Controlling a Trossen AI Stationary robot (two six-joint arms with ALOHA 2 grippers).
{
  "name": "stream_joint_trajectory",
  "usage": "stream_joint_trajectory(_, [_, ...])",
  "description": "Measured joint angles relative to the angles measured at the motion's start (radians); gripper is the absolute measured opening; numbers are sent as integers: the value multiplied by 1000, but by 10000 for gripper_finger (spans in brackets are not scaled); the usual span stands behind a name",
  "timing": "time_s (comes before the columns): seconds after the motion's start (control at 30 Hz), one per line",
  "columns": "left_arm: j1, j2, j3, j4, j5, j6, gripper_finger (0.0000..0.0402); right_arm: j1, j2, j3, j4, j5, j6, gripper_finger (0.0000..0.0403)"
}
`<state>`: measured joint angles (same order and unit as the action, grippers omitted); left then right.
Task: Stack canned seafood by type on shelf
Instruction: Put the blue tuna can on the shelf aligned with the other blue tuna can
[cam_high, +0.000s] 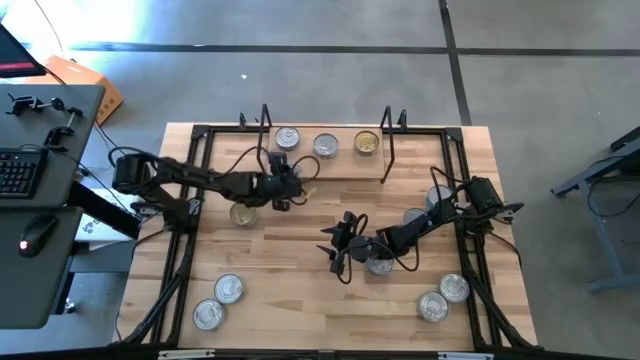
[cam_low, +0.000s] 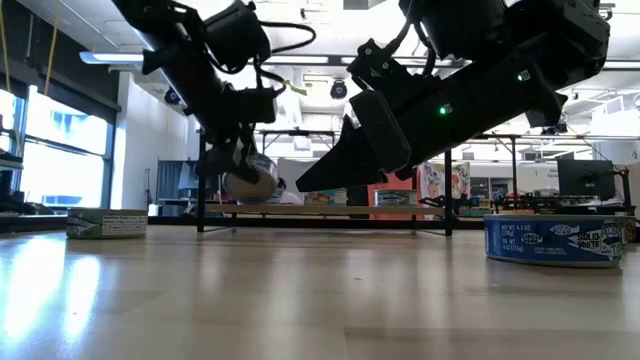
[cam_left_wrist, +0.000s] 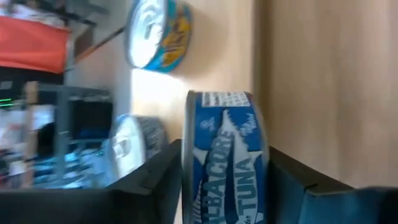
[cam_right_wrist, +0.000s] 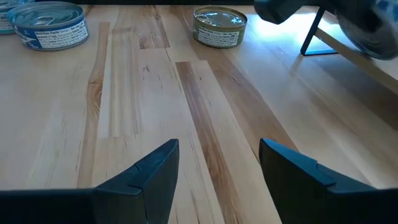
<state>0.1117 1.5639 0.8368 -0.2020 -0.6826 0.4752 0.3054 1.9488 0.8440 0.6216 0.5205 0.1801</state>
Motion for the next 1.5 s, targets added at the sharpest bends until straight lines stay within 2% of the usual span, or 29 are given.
stream_joint_trajectory(0.3, [46,0,0,-3,21,-12,254,0,0,0,-3,0,2,215])
stream_joint_trajectory(0.5, [63,0,0,-4,21,-18,287,0,0,0,-4,0,3,215])
stream_joint_trajectory(0.73, [102,0,0,-16,101,-93,297,0,0,0,-4,0,3,215])
stream_joint_trajectory(0.93, [130,0,0,-38,111,-98,297,0,0,0,-4,0,3,215])
stream_joint_trajectory(1.2, [143,0,0,-53,265,-91,297,0,0,0,-4,0,3,215])
stream_joint_trajectory(1.27, [144,0,0,-52,246,-105,297,0,0,0,-4,0,3,215])
stream_joint_trajectory(1.43, [130,-24,0,-47,100,-98,297,0,0,0,-4,0,3,215])
stream_joint_trajectory(1.5, [123,-41,0,-47,76,-98,297,-2,0,0,-5,0,3,215])
